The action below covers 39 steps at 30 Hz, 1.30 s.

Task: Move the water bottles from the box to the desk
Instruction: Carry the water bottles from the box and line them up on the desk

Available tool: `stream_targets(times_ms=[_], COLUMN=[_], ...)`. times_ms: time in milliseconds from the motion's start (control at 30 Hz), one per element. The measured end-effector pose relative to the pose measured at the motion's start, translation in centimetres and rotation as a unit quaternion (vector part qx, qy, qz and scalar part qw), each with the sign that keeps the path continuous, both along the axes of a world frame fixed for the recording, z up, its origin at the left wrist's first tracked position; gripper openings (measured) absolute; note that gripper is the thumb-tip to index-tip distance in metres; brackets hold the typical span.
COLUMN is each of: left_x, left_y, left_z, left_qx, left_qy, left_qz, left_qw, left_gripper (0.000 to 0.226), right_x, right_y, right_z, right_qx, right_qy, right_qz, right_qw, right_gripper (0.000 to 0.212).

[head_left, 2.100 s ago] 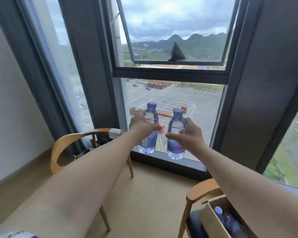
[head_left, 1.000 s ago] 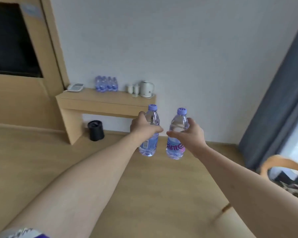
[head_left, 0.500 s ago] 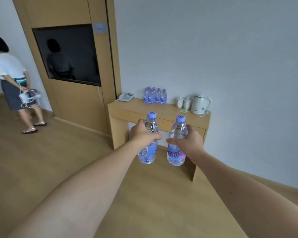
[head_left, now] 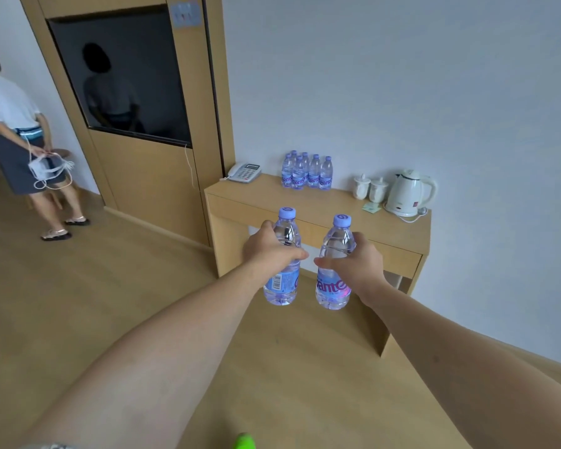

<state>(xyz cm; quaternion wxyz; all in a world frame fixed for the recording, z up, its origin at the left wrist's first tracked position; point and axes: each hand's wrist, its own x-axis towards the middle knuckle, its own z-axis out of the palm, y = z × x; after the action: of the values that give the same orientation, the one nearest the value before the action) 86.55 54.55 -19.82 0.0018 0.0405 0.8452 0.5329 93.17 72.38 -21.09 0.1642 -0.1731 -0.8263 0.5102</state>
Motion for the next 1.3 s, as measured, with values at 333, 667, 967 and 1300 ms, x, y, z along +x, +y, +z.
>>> stream_targets(times_ms=[333,667,967,1300], left_x=[-21.5,-37.5,-50.1,-65.0], left_y=[2.6,5.9,10.3,18.9], left_z=[-0.9,-1.0,-4.5,-3.6], left_qx=[-0.013,-0.018,-0.046,-0.072], left_qy=[-0.016,-0.025,-0.034,-0.03], left_qz=[-0.061,-0.102,-0.087,-0.07], left_qw=[0.998,0.994,0.995,0.994], left_gripper=[0.063,0.075,0.066,0.068], right_x=[-19.7,-34.5,-48.0,-63.2], right_y=[1.1,3.7,8.2,17.8], right_z=[-0.3,-0.7,-4.1,-4.1], right_qx=[0.017,0.01,0.0,-0.013], right_qy=[-0.005,-0.025,-0.037,-0.034], right_qz=[-0.046,-0.092,-0.076,-0.065], right_qw=[0.999,0.995,0.996,0.997], right_gripper=[0.063,0.071,0.07,0.075])
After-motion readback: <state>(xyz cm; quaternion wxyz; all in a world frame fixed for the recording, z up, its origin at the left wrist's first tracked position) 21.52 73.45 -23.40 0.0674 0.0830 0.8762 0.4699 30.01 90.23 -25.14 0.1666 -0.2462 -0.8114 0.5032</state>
